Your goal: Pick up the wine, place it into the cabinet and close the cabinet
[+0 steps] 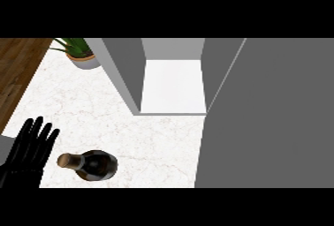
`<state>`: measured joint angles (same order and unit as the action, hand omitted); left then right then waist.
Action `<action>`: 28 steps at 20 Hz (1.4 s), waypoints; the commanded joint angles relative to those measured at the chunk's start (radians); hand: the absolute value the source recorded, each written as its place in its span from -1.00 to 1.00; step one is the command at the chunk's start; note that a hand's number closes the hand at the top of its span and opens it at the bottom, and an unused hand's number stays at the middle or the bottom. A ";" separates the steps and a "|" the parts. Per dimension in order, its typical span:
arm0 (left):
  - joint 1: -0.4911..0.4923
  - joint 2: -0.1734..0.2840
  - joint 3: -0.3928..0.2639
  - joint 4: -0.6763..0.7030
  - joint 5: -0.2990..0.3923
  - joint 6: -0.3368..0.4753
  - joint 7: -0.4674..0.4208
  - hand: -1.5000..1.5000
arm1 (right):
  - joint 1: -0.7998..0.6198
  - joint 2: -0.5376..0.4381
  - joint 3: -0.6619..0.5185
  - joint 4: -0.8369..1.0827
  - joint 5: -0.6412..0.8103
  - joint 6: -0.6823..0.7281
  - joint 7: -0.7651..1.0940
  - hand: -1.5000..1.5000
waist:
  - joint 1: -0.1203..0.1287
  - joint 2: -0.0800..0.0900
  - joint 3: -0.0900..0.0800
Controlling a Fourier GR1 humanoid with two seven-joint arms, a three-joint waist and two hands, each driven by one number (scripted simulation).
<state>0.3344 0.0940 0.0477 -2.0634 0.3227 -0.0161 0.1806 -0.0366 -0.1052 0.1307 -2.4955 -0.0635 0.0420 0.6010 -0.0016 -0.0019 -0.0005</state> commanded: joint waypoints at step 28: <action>-0.105 -0.037 0.062 0.537 -0.081 -0.174 -0.390 -1.00 | 0.053 0.027 0.031 -0.158 -0.039 0.015 0.057 -1.00 | -0.003 0.000 0.000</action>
<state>0.2614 0.0483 0.0916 -1.5751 0.2522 -0.1827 -0.1684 -0.0305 -0.0866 0.1384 -2.5013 -0.0669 0.0559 0.6207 -0.0051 -0.0018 -0.0002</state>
